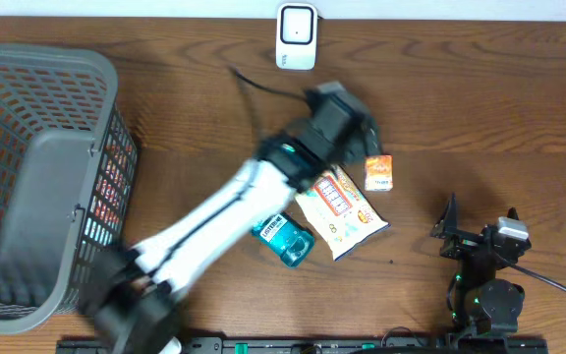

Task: Scan the item barcode
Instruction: 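Place the orange box on the table right of the packet, then reach the left gripper into the basket and grasp the chocolate bar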

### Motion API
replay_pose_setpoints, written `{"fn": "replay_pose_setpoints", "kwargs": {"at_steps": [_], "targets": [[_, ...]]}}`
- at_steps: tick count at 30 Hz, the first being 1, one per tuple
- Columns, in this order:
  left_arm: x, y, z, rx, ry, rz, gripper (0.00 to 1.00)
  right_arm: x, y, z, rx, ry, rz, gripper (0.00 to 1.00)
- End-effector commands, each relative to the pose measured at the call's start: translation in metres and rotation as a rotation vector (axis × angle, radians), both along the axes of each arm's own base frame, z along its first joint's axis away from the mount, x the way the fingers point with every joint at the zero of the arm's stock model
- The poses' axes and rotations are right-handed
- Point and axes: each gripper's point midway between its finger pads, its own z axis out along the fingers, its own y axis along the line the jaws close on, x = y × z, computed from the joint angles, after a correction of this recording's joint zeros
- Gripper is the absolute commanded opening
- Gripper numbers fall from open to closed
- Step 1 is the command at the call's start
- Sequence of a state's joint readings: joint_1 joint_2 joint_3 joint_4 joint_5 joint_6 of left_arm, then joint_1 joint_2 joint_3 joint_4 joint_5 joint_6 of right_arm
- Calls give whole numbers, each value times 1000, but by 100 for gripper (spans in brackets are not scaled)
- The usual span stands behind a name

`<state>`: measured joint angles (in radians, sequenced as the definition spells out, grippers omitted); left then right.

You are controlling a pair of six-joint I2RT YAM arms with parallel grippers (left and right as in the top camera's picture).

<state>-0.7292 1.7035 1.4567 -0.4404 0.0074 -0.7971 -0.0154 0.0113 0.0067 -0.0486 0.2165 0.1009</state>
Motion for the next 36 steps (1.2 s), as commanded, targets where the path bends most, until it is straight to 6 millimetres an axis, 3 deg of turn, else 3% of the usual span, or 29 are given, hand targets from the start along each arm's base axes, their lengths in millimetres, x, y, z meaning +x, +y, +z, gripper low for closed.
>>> {"fn": "replay_pose_setpoints", "kwargs": {"at_steps": [1,5,9,14,17,21,27,36], "targets": [[21,78,82,81,-182,162,98,0,-1,-1,-9,3,-4,99],[17,163,139,89,-262,315,98,0,-1,-1,-9,3,-4,99],[1,254,167,94,-287,521,98,0,-1,-1,-9,3,-4,99],[-41,365,160,126,-184,851,98,0,-1,-1,-9,3,-4,99],[-71,414,143,151,-75,1012,98,0,-1,-1,-9,3,-4,99],[-98,455,120,198,49,1107,98,0,-1,-1,-9,3,-4,99],[-103,486,96,305,156,1053,98,0,-1,-1,-9,3,-4,99],[-81,497,18,373,431,807,98,0,-1,-1,-9,3,-4,99]]}}
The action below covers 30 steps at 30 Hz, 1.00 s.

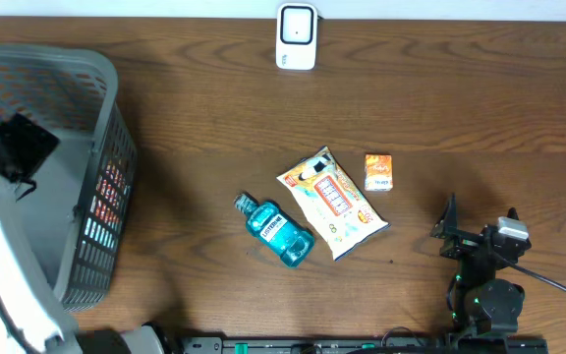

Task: Scan the item barcode
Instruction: 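Reach the left gripper into the basket and grasp the chocolate bar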

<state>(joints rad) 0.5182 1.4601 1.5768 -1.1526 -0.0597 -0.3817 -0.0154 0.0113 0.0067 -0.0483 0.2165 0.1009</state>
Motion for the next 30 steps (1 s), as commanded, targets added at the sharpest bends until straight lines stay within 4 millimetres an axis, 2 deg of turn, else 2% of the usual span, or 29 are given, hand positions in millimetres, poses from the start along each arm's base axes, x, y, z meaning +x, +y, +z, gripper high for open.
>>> {"fn": "replay_pose_setpoints", "kwargs": {"at_steps": [1,5,7,14,21,30], "targets": [[9,-1,-33,-54,110,-121,98,0,-1,-1,-9,3,-4,99],[31,-22,-67,-175,147,-404,98,0,-1,-1,-9,3,-4,99],[36,-31,-84,-230,175,-522,98,0,-1,-1,-9,3,-4,99],[39,-32,-131,-306,282,-666,98,0,-1,-1,-9,3,-4,99],[37,-34,-159,-360,338,-726,98,0,-1,-1,-9,3,-4,99],[52,-40,-171,-395,275,-780,98,0,-1,-1,-9,3,-4,99]]}}
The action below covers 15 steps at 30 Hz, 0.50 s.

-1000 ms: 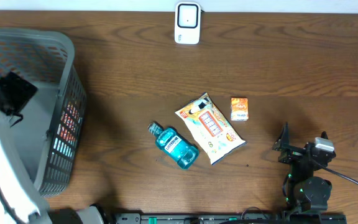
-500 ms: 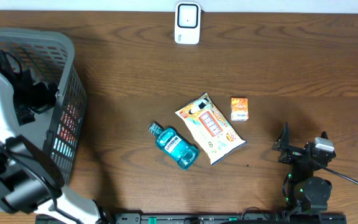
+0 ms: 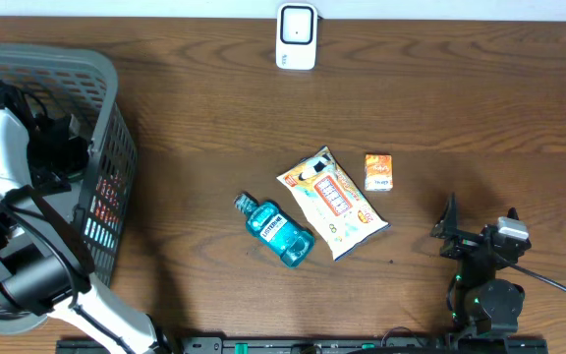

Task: Scan the item barcode
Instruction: 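Reach the left gripper into the basket and grasp the chocolate bar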

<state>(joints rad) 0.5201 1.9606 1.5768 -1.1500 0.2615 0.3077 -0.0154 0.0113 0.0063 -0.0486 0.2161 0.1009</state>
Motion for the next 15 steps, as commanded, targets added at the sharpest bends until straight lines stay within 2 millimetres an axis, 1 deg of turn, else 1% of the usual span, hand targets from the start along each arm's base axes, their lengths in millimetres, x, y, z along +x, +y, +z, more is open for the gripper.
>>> {"fn": "replay_pose_setpoints", "kwargs": {"at_steps": [1,7,15], "targets": [[6,-5,-10,-42,-20,-29,98,0,-1,0,-9,3,-4,99],[11,-9,-25,-50,-6,-44,98,0,-1,0,-9,3,-4,99],[10,-12,-41,-70,29,-48,98,0,-1,0,-9,3,-4,99]]}}
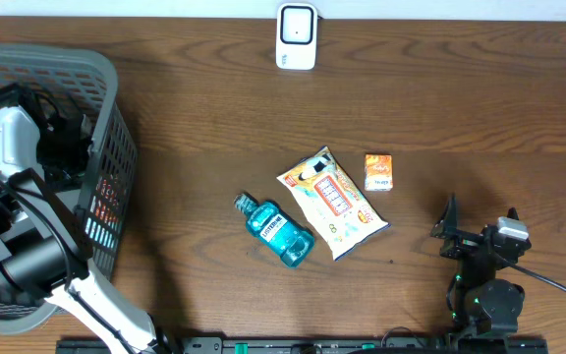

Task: Scan the item barcode
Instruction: 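Reach the left gripper into the basket and grasp the chocolate bar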

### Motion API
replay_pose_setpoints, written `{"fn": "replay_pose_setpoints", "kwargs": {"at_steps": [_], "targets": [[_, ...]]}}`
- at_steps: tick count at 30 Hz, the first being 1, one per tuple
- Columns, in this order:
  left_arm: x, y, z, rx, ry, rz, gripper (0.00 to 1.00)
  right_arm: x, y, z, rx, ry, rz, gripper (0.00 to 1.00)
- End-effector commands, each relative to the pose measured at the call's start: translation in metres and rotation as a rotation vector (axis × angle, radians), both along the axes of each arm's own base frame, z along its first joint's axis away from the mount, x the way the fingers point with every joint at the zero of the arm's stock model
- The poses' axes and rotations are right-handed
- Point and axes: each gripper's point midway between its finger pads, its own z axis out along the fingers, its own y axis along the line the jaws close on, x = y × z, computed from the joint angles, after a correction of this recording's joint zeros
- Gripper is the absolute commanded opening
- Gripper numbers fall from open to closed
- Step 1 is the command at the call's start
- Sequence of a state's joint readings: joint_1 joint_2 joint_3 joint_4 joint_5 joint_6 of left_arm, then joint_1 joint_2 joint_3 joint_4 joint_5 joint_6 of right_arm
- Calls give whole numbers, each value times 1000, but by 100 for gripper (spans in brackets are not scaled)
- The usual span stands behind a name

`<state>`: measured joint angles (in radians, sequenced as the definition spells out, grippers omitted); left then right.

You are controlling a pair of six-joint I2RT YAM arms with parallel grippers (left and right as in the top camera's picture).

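Observation:
The white barcode scanner stands at the far edge of the table, in the middle. Three items lie on the wood: a blue mouthwash bottle, a yellow snack packet and a small orange box. My left gripper reaches down into the grey basket at the left. Its dark fingers blend with the basket's contents, so I cannot tell whether they hold anything. My right gripper rests low at the front right, away from all the items.
The basket fills the left side, and colourful packages show through its mesh wall. A black cable runs from the right arm's base towards the right edge.
My left arm has shifted slightly inside the basket, its gripper now a little farther back. The items on the table and the right arm have not moved.
My left arm first stretched over the table's middle, its gripper near the packet and orange box. Then it was over the basket at the left. After that it reached into the basket, where it remains. The three items stayed in place.

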<state>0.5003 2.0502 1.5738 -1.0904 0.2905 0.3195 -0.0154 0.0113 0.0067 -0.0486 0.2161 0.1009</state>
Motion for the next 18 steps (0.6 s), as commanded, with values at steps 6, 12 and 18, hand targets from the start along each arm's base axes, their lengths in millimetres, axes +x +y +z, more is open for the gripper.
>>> {"fn": "replay_pose_setpoints", "kwargs": {"at_steps": [6,12,18], "targets": [[-6,-6,-22,-42,47,-20,94,0,-1,-1,-9,3,-4,99],[-8,5,-30,20,73,-27,69,0,-1,-1,-9,3,-4,99],[-19,30,-33,164,147,3,44,0,-1,-1,-9,3,-4,99]]}}
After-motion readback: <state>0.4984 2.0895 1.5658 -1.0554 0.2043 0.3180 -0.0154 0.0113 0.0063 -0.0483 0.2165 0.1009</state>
